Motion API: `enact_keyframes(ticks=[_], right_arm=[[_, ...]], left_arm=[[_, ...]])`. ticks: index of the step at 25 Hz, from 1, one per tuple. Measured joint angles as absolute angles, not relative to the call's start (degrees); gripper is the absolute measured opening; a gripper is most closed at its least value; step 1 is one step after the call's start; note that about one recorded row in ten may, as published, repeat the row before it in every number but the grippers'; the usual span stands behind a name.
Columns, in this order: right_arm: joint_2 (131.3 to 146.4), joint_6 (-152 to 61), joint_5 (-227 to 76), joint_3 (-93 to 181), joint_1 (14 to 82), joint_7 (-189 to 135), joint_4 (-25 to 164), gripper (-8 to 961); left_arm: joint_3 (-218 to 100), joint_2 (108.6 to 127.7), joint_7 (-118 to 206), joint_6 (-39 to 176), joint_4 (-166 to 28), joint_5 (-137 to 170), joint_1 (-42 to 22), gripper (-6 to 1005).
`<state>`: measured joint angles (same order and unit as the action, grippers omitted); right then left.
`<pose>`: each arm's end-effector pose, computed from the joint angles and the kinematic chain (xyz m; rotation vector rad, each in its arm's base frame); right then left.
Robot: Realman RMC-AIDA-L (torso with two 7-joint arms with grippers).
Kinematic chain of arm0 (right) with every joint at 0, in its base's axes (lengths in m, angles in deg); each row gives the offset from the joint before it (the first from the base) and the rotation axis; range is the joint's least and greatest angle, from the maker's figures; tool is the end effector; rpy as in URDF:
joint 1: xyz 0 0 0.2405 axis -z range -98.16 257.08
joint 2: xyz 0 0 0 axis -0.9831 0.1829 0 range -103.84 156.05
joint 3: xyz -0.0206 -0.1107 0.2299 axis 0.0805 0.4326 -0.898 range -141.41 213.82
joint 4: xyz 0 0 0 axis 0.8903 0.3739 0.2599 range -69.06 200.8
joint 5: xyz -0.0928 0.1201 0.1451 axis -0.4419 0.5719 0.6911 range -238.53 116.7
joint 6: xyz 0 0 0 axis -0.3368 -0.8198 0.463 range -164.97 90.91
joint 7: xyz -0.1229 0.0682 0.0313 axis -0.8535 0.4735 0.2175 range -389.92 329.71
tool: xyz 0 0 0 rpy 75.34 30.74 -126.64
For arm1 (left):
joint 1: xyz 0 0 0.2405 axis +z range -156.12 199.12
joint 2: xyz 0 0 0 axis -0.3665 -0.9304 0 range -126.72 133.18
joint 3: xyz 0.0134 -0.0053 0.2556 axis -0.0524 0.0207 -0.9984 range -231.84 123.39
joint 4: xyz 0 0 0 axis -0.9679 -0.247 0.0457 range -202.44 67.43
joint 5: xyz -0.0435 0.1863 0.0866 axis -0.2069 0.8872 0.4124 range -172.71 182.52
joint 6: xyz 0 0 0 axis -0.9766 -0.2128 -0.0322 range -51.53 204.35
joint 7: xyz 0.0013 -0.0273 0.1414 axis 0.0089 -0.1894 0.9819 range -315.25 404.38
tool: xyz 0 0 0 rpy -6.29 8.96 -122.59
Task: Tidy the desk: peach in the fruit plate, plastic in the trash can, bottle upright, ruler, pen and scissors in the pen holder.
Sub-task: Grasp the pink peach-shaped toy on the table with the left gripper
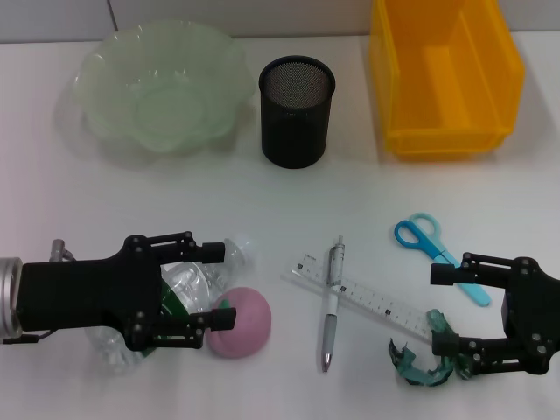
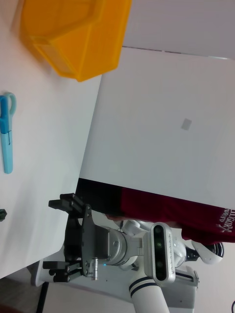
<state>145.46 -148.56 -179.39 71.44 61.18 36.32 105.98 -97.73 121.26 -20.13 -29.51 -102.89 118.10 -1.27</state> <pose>0.2940 0.2303 0.0140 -2.8784 0.4787 0.8979 -0.2761 0.2564 -0.0026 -2.9345 -0.3711 -0.8845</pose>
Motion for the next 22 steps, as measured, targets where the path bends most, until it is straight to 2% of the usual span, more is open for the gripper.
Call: enact_keyframes(ticks=[10, 22], right_arm=[[145.45, -148.6, -179.4, 71.5, 61.2, 36.4, 106.0, 820], [145.37, -148.5, -179.4, 71.5, 62.1, 36.2, 105.9, 820]], left_arm=[[-99.1, 121.49, -20.5, -29.5, -103.2, 118.1, -1.9, 779], [-115.9, 122.43, -27.2, -19.7, -111.4, 115.9, -2.0, 752]])
